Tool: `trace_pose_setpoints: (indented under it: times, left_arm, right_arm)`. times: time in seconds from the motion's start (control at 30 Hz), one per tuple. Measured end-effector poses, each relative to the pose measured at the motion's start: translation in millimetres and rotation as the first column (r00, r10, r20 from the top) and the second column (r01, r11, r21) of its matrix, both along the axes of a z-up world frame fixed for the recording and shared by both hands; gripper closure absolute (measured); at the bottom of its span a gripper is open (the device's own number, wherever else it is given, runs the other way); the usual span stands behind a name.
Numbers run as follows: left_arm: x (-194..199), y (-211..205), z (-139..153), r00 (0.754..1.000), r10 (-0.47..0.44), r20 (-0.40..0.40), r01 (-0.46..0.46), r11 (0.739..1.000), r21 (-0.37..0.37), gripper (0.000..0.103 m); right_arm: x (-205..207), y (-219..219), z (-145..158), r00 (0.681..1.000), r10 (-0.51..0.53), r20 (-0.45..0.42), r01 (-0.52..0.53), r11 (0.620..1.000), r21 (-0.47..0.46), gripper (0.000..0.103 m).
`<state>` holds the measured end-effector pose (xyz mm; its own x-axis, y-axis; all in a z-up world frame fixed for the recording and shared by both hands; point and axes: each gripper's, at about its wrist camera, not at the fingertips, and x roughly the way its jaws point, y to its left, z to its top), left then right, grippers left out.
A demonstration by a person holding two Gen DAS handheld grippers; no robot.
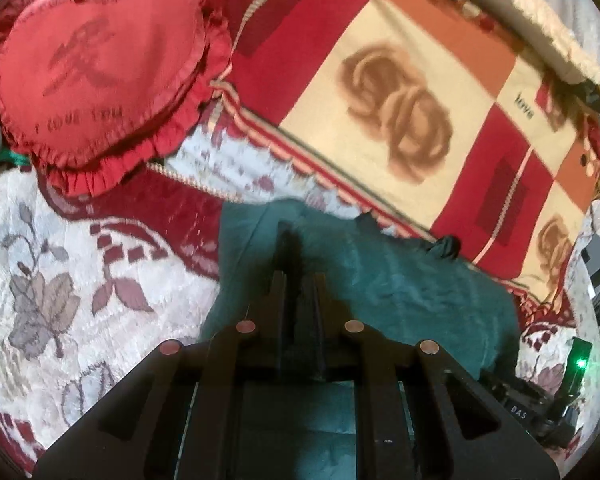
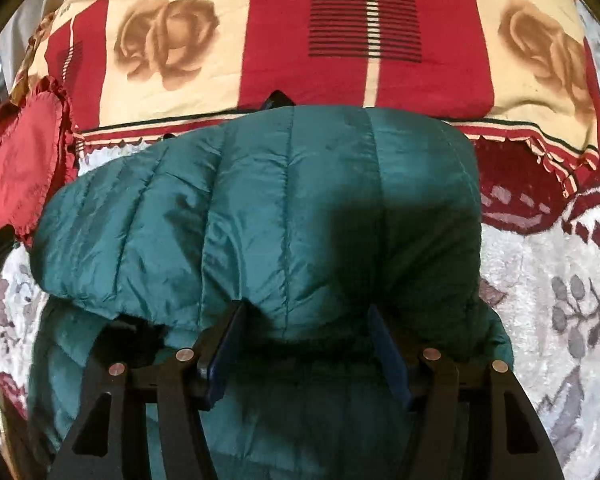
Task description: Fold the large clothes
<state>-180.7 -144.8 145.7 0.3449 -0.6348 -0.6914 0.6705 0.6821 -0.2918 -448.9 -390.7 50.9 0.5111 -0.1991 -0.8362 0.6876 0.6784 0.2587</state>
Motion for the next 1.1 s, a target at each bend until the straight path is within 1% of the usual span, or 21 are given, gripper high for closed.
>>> trace_pose_setpoints:
  times: [0.07, 0.1, 0.2, 0.3, 0.37, 0.47, 0.57, 0.63, 0.7, 0.83, 0.9, 1.0, 1.1]
  left_arm:
    - [-5.1, -4.0, 7.3, 1.000, -0.022, 0.011, 0.022, 1.000, -0.019, 0.090]
    - [-6.3, -7.0, 7.9, 0.999, -0.029, 0.015, 0.029, 0.999, -0.015, 0.090]
    - [-11.9, -22.3, 1.2, 0.998, -0.053, 0.031, 0.053, 0.998, 0.017, 0.090]
    - [-15.7, -36.1, -13.6, 0.997, -0.070, 0.027, 0.068, 0.996, 0.059, 0.090]
    - [-18.7, -45.9, -27.1, 0.996, -0.078, 0.034, 0.074, 0.992, 0.103, 0.090]
    - [-21.5, -56.7, -44.6, 0.994, -0.087, 0.067, 0.074, 0.983, 0.170, 0.090]
    - [-19.9, -63.8, -58.8, 0.992, -0.099, 0.081, 0.080, 0.974, 0.212, 0.090]
    - [-17.2, -65.6, -64.9, 0.992, -0.099, 0.083, 0.079, 0.972, 0.221, 0.090]
    - [-14.5, -66.9, -69.8, 0.992, -0.097, 0.081, 0.077, 0.971, 0.224, 0.090]
    - [-13.8, -70.7, -77.5, 0.990, -0.103, 0.095, 0.078, 0.968, 0.239, 0.090]
    - [-14.7, -72.7, -80.7, 0.989, -0.106, 0.103, 0.078, 0.966, 0.246, 0.090]
    - [-14.5, -75.1, -82.7, 0.988, -0.109, 0.106, 0.079, 0.963, 0.259, 0.090]
    - [-11.4, -74.2, -84.2, 0.990, -0.105, 0.091, 0.079, 0.964, 0.253, 0.090]
  right_arm:
    - [-3.9, 6.7, 16.9, 0.999, 0.001, 0.033, 0.000, 1.000, -0.029, 0.042]
    - [-6.7, 10.4, 28.7, 0.998, 0.003, 0.058, 0.000, 0.998, -0.056, 0.042]
    - [-6.7, 16.5, 50.2, 0.995, 0.009, 0.100, 0.000, 0.996, -0.094, 0.042]
    - [5.4, 20.5, 59.1, 0.992, 0.038, 0.118, -0.026, 0.995, -0.098, 0.042]
    - [19.3, 24.7, 58.1, 0.991, 0.071, 0.111, -0.059, 0.992, -0.110, 0.042]
    - [40.5, 33.2, 49.2, 0.989, 0.120, 0.090, -0.108, 0.985, -0.137, 0.042]
    - [62.9, 38.9, 37.1, 0.985, 0.164, 0.060, -0.153, 0.975, -0.160, 0.042]
    - [76.3, 41.9, 26.5, 0.981, 0.190, 0.027, -0.182, 0.968, -0.170, 0.042]
    - [85.5, 43.0, 15.7, 0.980, 0.197, 0.005, -0.194, 0.968, -0.158, 0.042]
    - [91.7, 41.0, -3.7, 0.982, 0.188, -0.007, -0.188, 0.973, -0.131, 0.041]
    - [91.1, 40.1, -8.7, 0.983, 0.182, -0.001, -0.181, 0.976, -0.121, 0.041]
    - [88.6, 38.7, -0.1, 0.982, 0.191, -0.006, -0.191, 0.976, -0.104, 0.041]
    - [73.5, 33.4, 23.2, 0.984, 0.175, 0.036, -0.170, 0.978, -0.118, 0.041]
